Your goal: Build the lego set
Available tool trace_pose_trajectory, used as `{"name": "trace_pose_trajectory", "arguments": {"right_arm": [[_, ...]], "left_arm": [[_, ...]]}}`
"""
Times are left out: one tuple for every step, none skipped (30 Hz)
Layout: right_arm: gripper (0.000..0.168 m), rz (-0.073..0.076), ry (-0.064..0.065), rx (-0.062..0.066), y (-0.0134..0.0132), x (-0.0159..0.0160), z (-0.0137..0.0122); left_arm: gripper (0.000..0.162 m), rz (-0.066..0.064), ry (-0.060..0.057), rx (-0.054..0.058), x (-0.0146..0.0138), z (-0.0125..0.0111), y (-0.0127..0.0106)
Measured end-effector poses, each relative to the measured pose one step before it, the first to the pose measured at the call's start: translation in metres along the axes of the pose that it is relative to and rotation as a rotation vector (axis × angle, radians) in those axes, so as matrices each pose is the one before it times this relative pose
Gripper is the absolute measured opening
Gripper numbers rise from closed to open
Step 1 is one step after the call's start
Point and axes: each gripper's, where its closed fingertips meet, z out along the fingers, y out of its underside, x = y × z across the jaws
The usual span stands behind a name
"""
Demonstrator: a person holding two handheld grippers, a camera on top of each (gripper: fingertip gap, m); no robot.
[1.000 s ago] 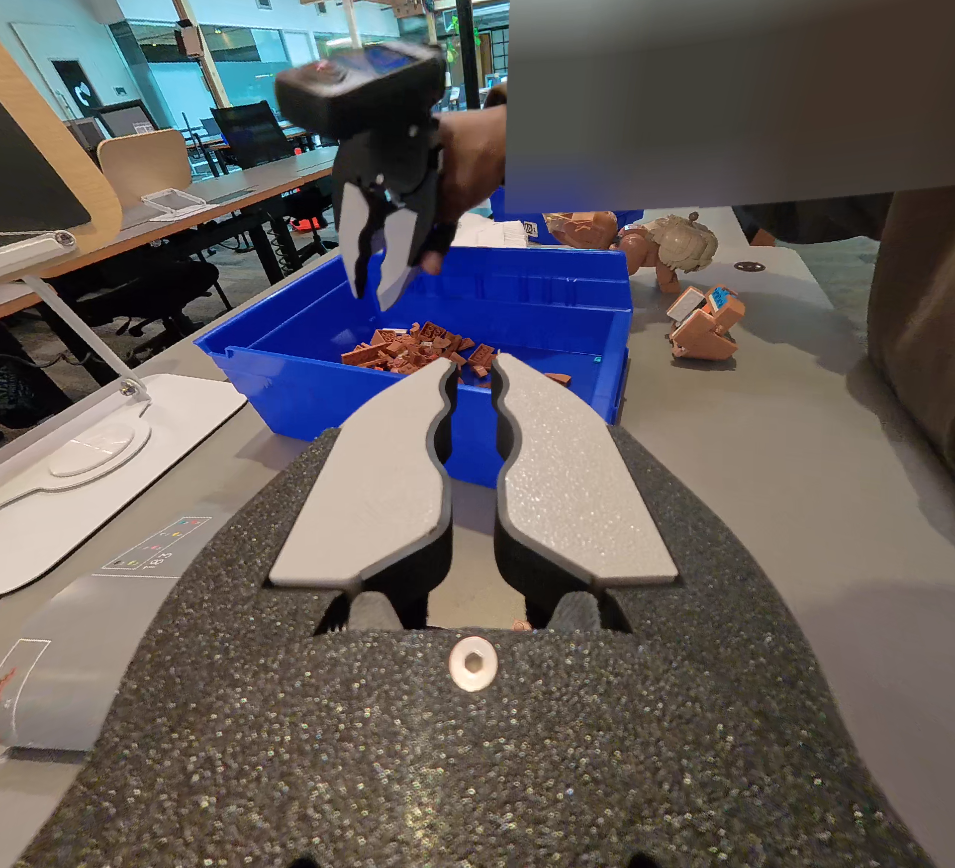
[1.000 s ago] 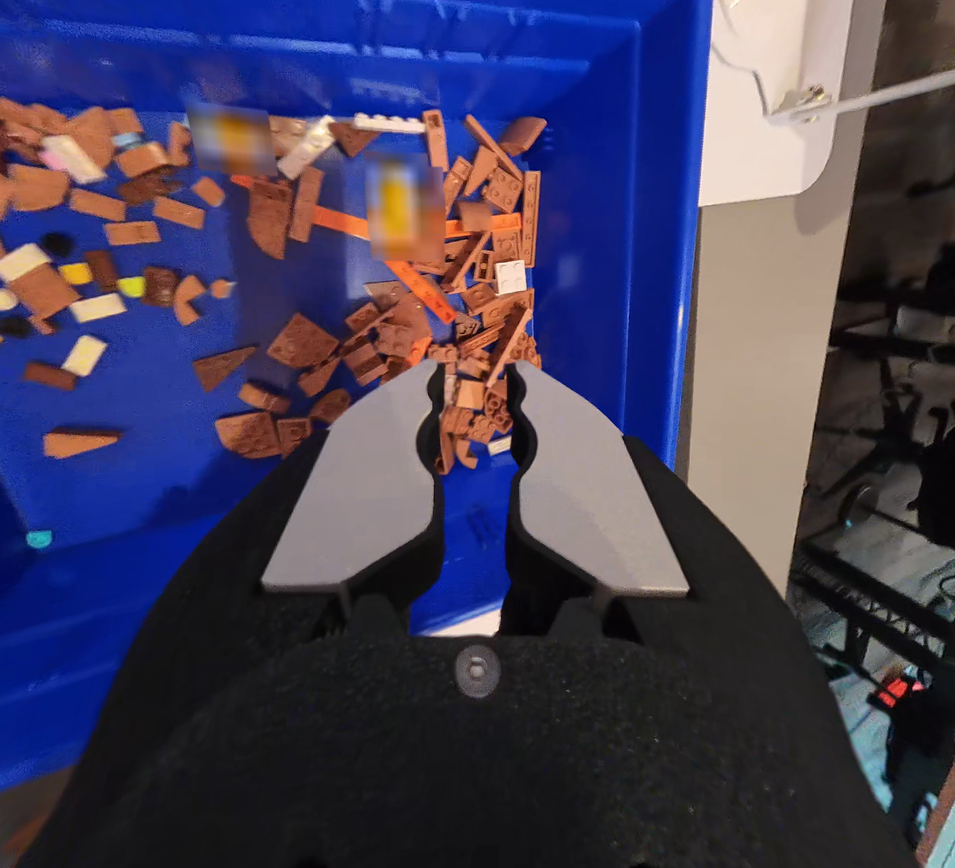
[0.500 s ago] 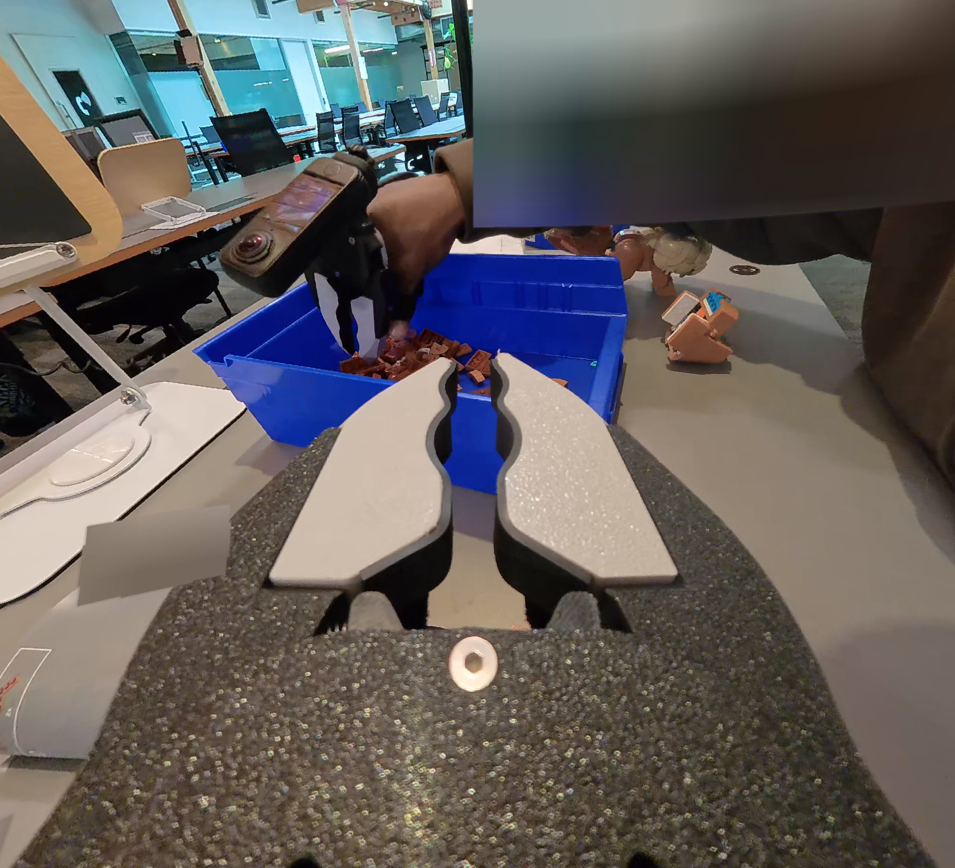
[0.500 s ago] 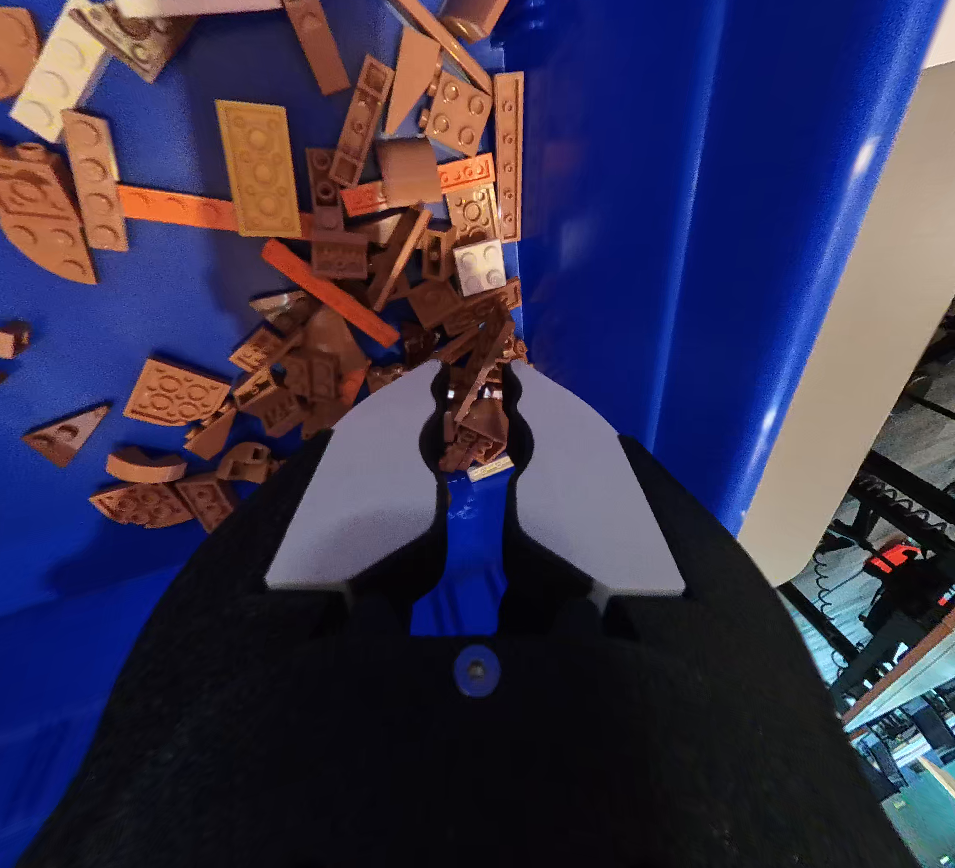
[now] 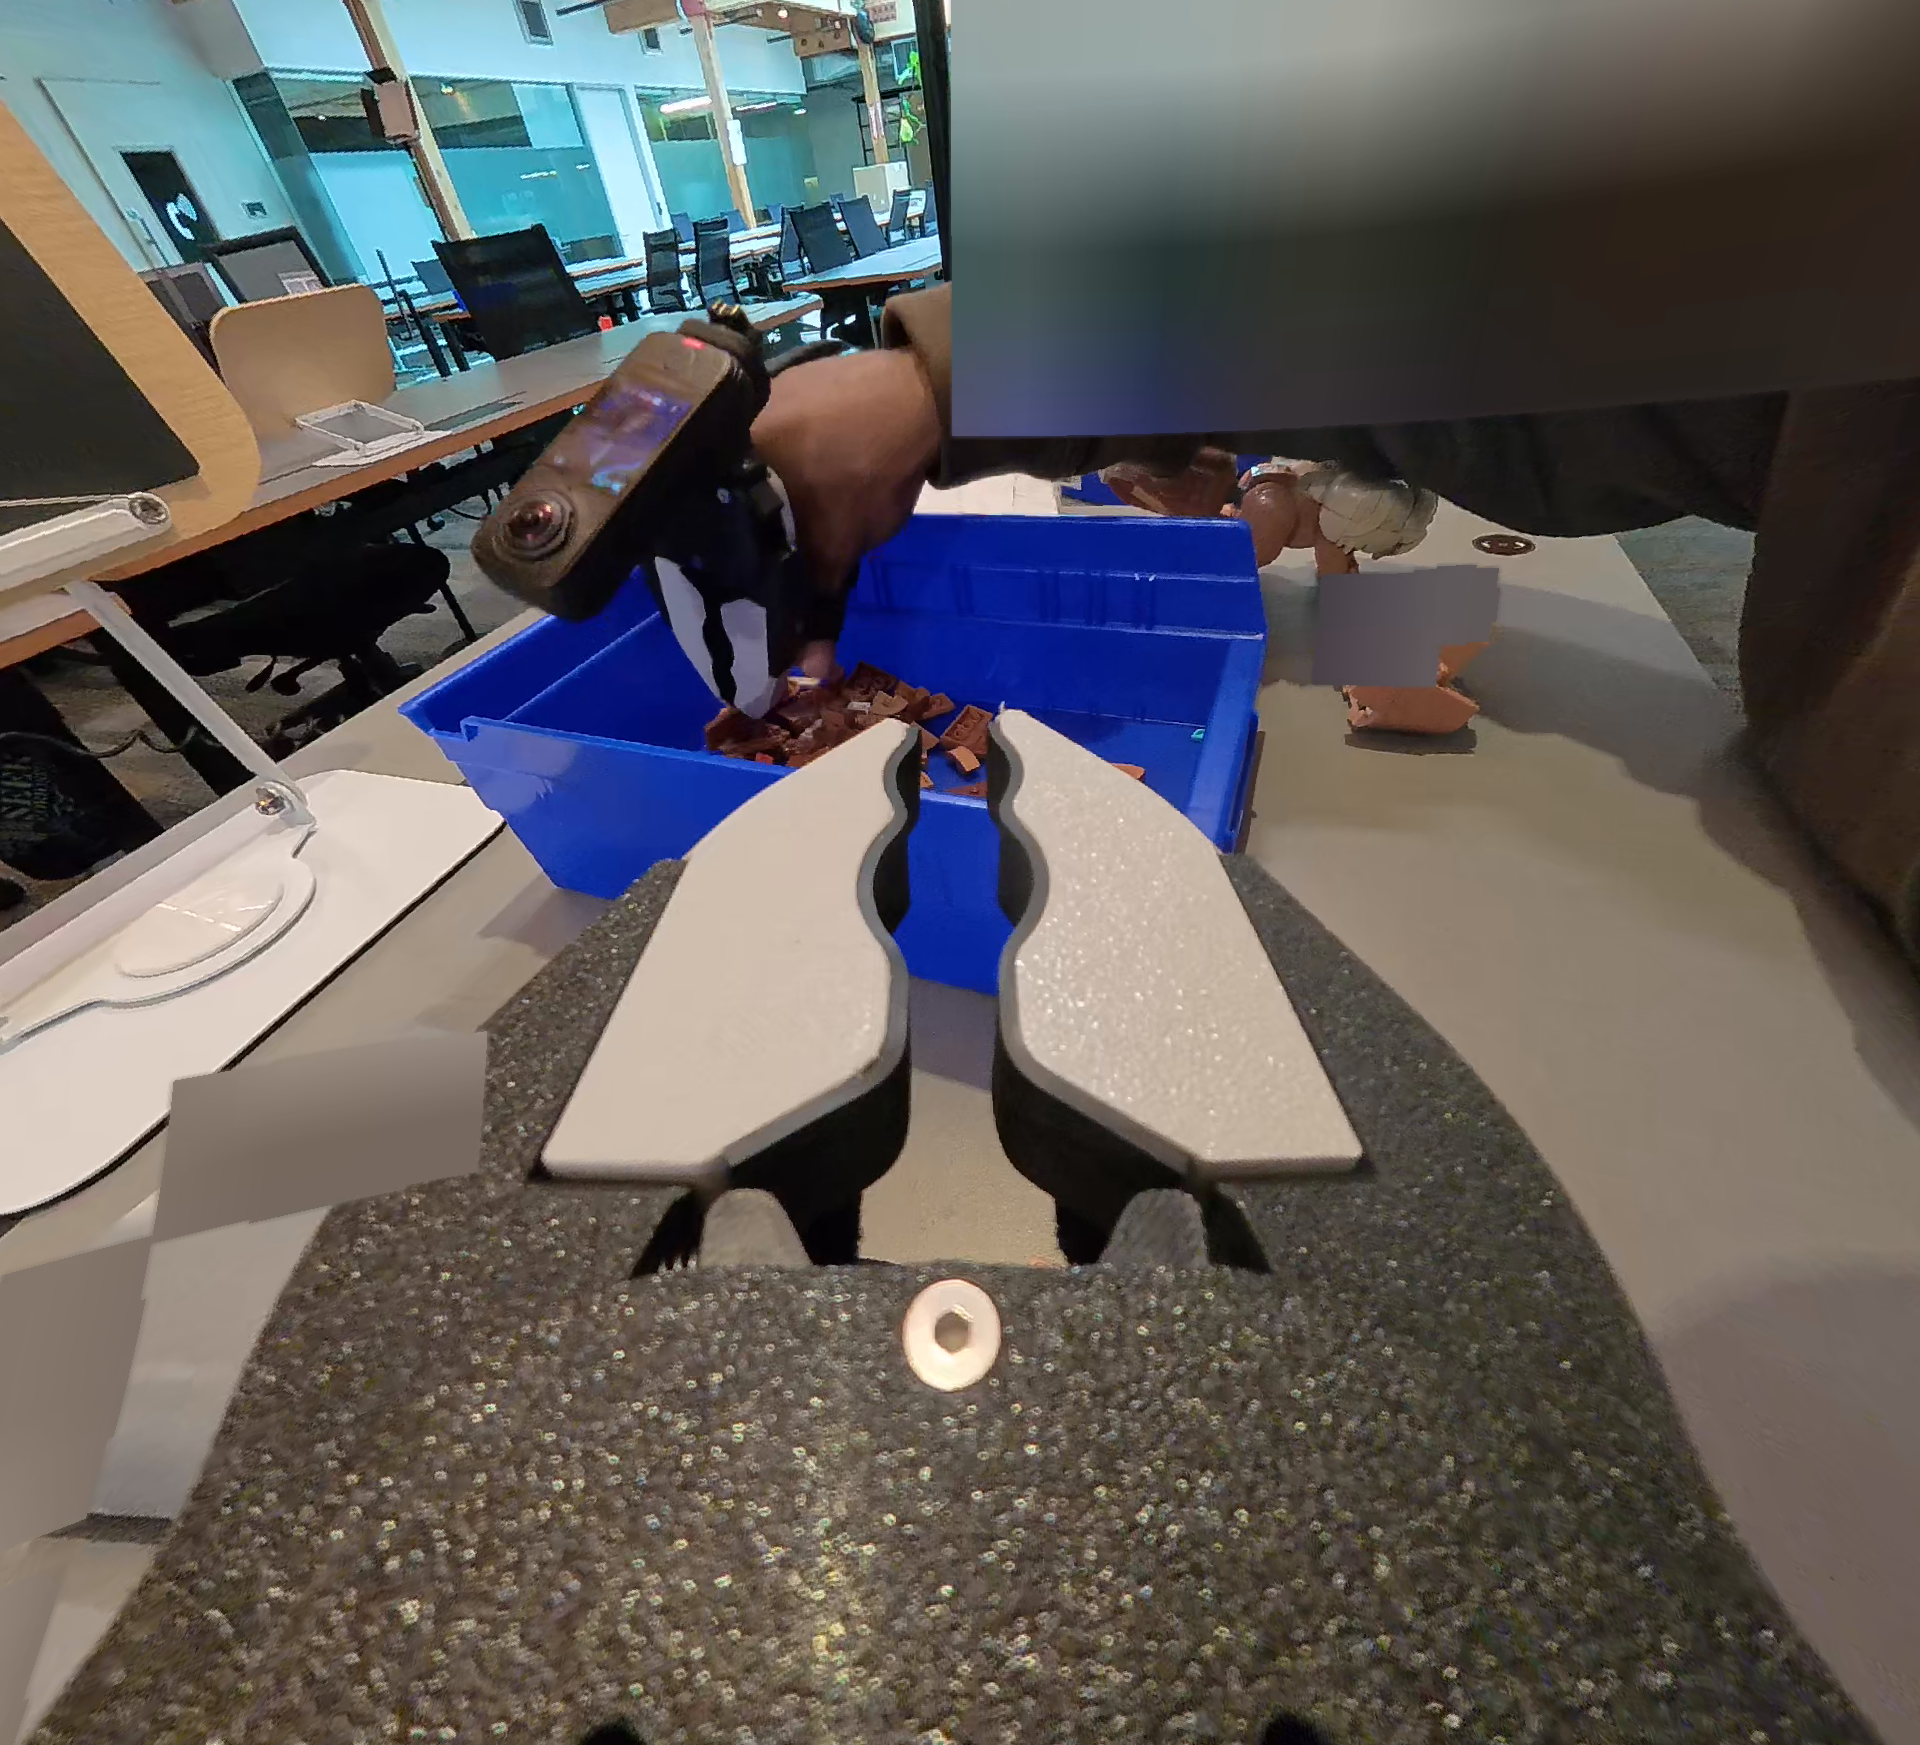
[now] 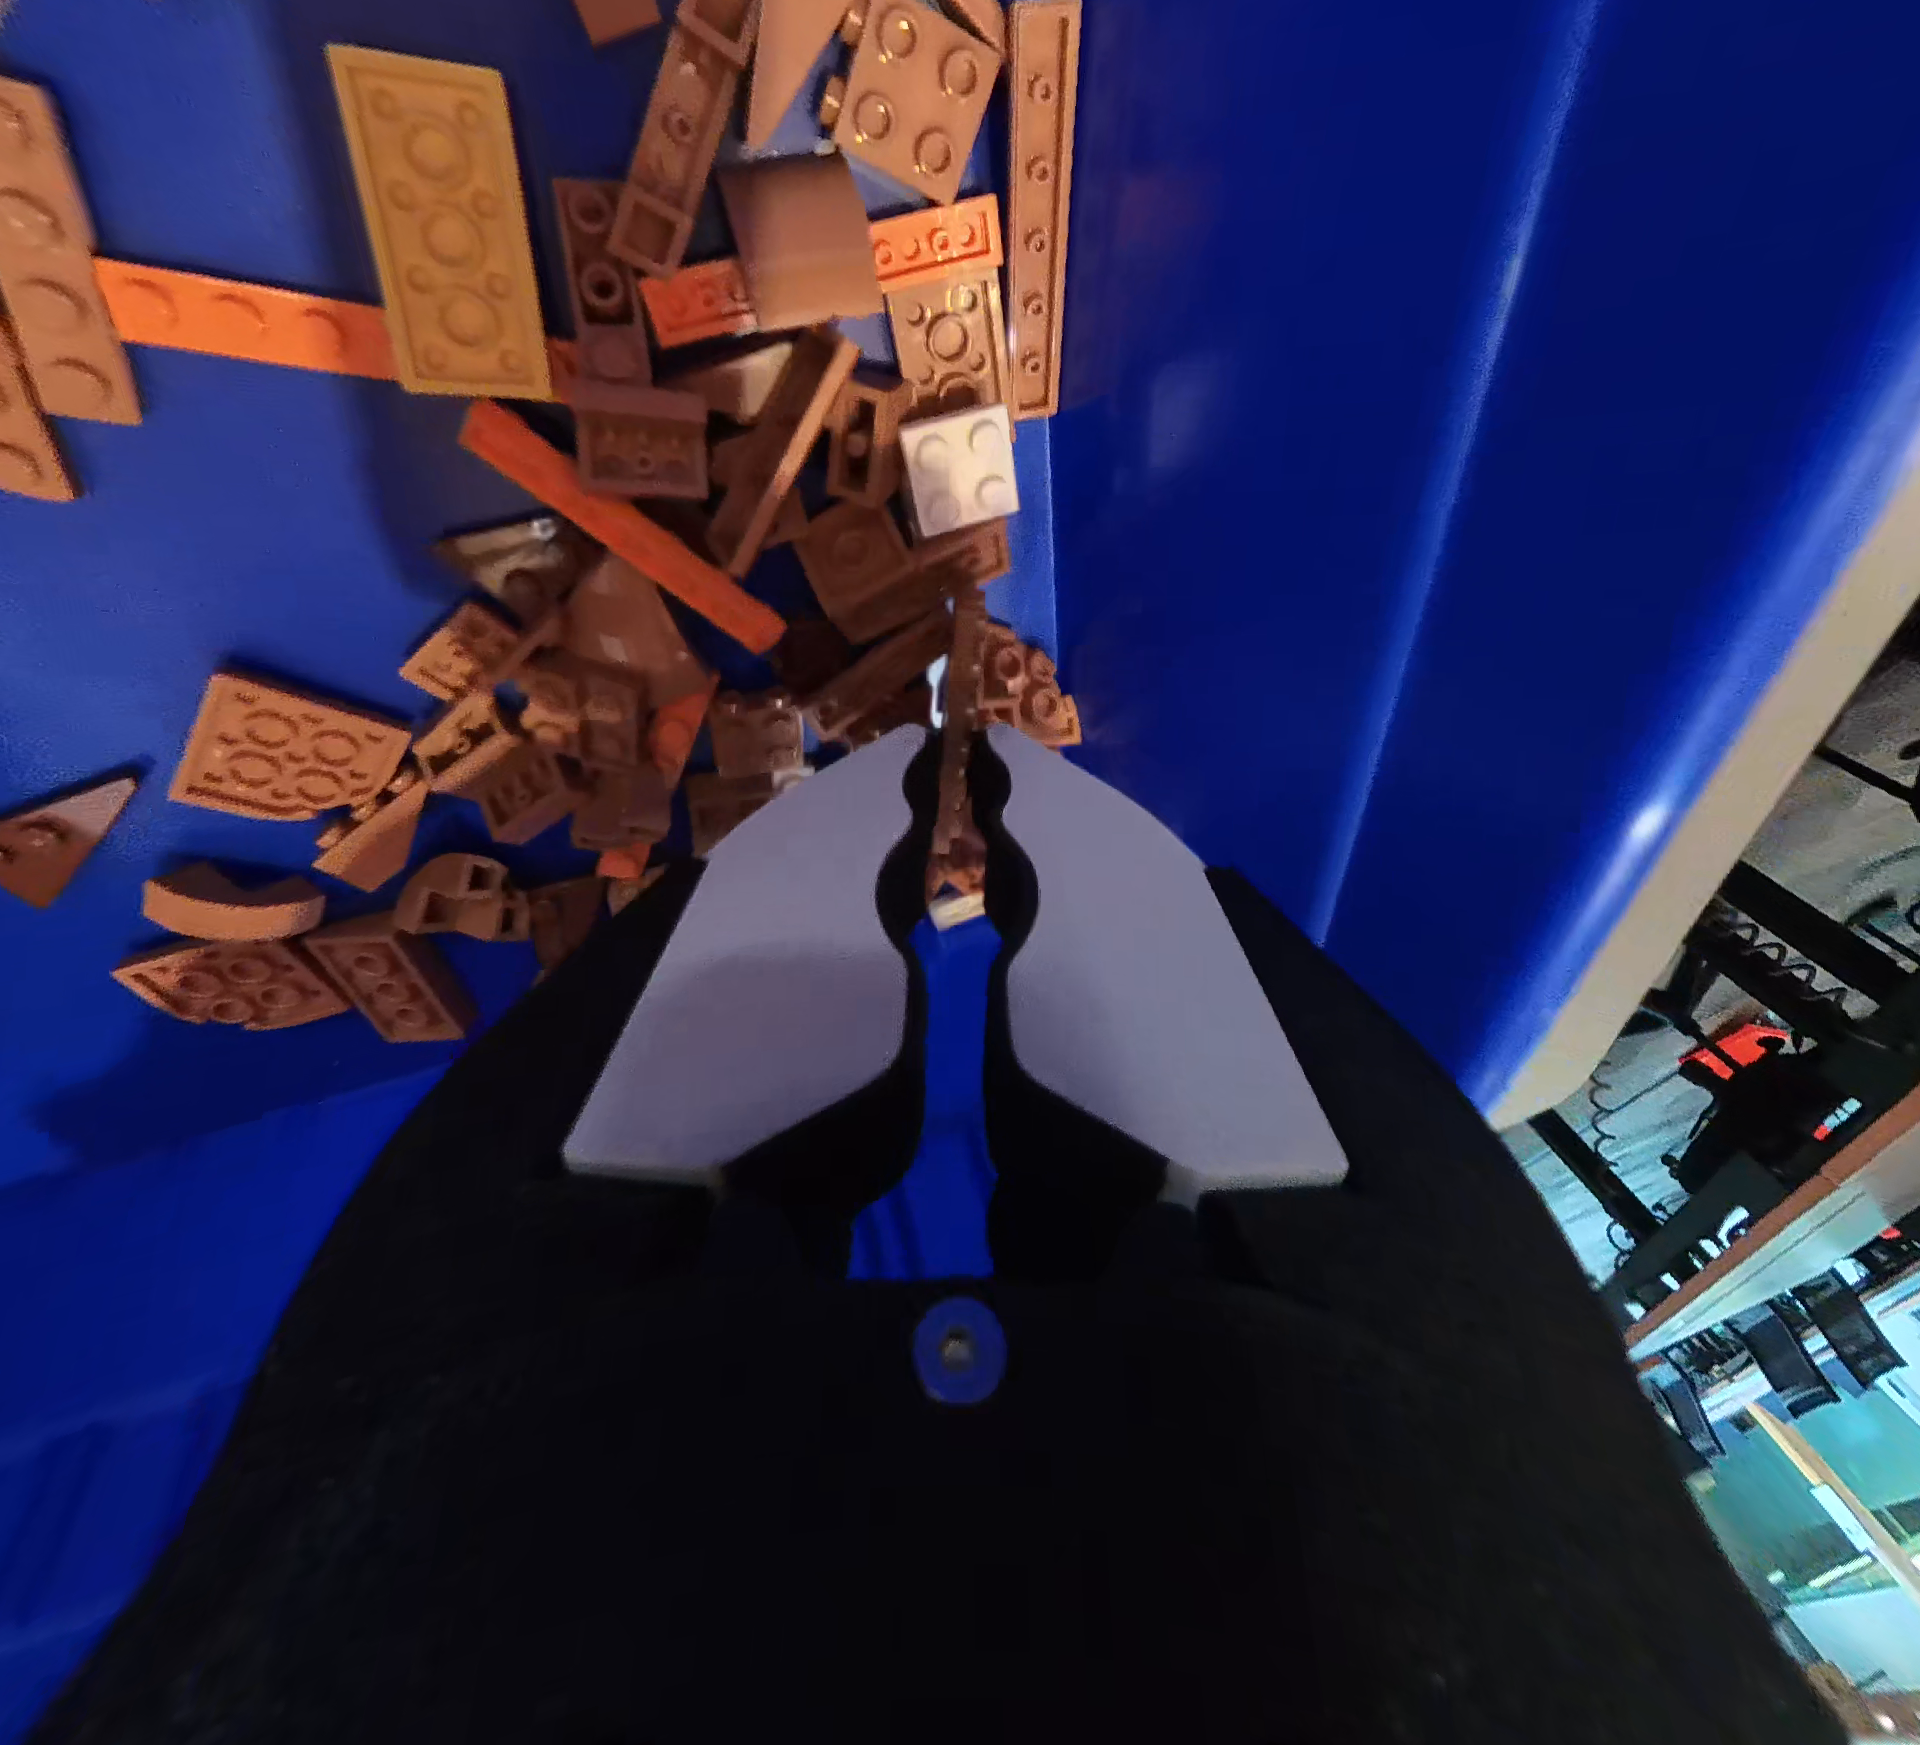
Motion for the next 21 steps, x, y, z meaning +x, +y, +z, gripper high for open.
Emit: {"name": "trace_pose_trajectory", "arguments": {"right_arm": [[0.005,0.0027,-0.0017,0.0154,0.00083,-0.00047,-0.00458],[0.005,0.0021,-0.0024,0.018,0.00073,-0.0008,-0.00524],[0.005,0.0018,-0.0033,0.0173,0.00099,-0.00129,-0.00576],[0.005,-0.001,-0.006,0.0151,0.00126,-0.0023,-0.00579],[0.005,-0.0017,-0.014,0.0141,0.00149,-0.00418,-0.00583],[0.005,0.0011,-0.0264,0.016,0.00098,-0.00634,-0.0054],[0.005,-0.0014,-0.0343,0.0182,0.00027,-0.00834,-0.00486],[0.005,-0.0042,-0.0346,0.0146,0.00033,-0.00917,-0.00373],[0.005,-0.0089,-0.0346,0.0077,0.00028,-0.01003,-0.00246],[0.005,-0.0156,-0.0352,0.0033,0.00001,-0.01087,-0.00075],[0.005,-0.0165,-0.0322,0.0005,-0.00062,-0.01088,0.00054],[0.005,-0.0174,-0.0264,-0.0056,-0.00055,-0.00989,0.00172],[0.005,-0.019,-0.0189,-0.0124,-0.00031,-0.00844,0.00249],[0.006,-0.017,-0.0102,-0.0147,-0.00049,-0.00649,0.00257],[0.005,-0.0143,-0.004,-0.0127,-0.00107,-0.00456,0.00248],[0.005,-0.012,-0.0028,-0.0084,-0.00174,-0.00321,0.00199],[0.005,-0.0095,-0.0021,-0.0044,-0.00207,-0.00216,0.00157],[0.005,-0.0067,0.0001,-0.0038,-0.00174,-0.00082,0.00142],[0.005,-0.0046,0.0011,-0.0053,-0.00106,0.00004,0.00131],[0.007,-0.0031,0.0008,-0.0067,-0.00028,0.00072,0.00151],[0.008,-0.0003,0.0005,-0.0069,0.00035,0.00109,0.00111]], "left_arm": [[0.011,-0.0003,-0.0008,0.0009,-0.00025,-0.00023,-0.00028],[0.011,-0.0005,-0.0004,0.001,-0.00009,-0.00015,-0.00021],[0.011,-0.0005,0.0001,0.0006,0.00005,-0.0001,-0.00007],[0.011,-0.0001,0.0004,0.0001,0.00004,0.0,-0.00011],[0.011,0.0005,0.0003,-0.0001,0.00007,0.00007,0.0],[0.011,0.0005,0.0,-0.0002,0.00018,0.00006,-0.00001],[0.011,0.0004,0.0008,-0.0001,0.00029,0.0002,-0.00002],[0.011,0.0,0.0008,0.0007,0.00024,0.00019,-0.00012],[0.011,-0.0003,0.0007,0.0002,0.00019,0.00023,0.00006],[0.011,-0.0003,0.0007,-0.0005,0.00019,0.00018,0.00014],[0.011,-0.0001,0.0007,-0.0003,0.00011,0.00027,0.00022],[0.011,-0.0004,0.0003,-0.0005,0.00008,0.00026,0.00024],[0.011,-0.0005,0.0005,-0.0008,0.00012,0.00024,0.00029],[0.011,-0.0001,0.0,-0.0001,0.00003,0.00029,0.00019],[0.011,0.0002,0.0,-0.0005,0.00014,0.00011,0.00014],[0.011,0.0008,-0.0007,-0.0009,-0.00015,0.00008,0.00011],[0.011,0.0012,-0.0007,-0.0004,-0.00004,-0.00003,0.00003],[0.011,0.0007,-0.0009,0.0,-0.00018,-0.00015,-0.0001],[0.011,0.0003,-0.0011,0.0002,-0.00019,-0.00028,-0.0002],[0.011,0.0005,-0.0013,0.0009,-0.00024,-0.00038,-0.00039],[0.011,0.0002,-0.0009,0.0015,-0.00024,-0.00041,-0.00056]]}}
